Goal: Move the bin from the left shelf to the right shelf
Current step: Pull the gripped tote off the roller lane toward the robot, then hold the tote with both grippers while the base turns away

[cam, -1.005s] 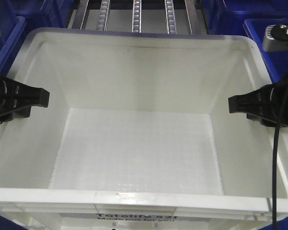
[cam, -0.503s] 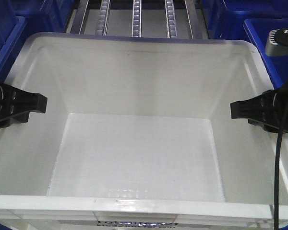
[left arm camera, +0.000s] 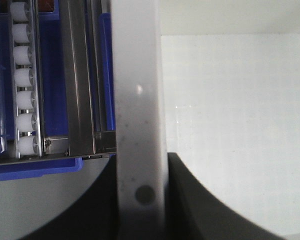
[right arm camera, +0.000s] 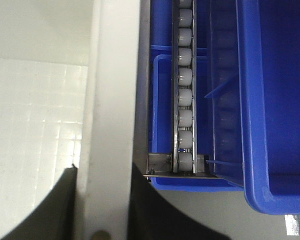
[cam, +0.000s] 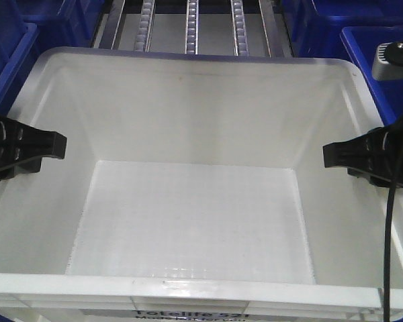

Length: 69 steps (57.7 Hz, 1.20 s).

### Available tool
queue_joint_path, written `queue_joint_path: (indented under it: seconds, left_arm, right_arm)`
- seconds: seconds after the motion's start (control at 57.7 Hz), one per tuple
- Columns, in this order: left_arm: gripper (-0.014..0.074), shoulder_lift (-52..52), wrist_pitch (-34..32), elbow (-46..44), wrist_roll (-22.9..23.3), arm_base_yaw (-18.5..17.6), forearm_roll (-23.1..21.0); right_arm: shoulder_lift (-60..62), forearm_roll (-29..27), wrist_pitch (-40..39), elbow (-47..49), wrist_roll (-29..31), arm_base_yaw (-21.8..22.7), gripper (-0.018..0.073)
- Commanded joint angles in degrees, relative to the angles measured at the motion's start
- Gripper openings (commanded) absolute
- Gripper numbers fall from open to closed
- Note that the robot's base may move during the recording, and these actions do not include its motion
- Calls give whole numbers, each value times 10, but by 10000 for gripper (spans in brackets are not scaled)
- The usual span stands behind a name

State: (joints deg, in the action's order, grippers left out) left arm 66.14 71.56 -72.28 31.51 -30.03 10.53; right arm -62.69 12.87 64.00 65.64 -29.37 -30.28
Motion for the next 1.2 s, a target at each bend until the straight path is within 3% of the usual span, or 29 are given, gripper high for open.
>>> queue_joint_path:
  seconds: [0.0, 1.179]
  left_arm:
    - [-8, -20, -49, -21, -8, -3, 12]
    - [-7, -20, -49, -21, -8, -3, 11]
  right_arm:
    - [17, 29, -56, 22, 0, -1, 2]
    - [17, 29, -40, 22, 0, -1, 2]
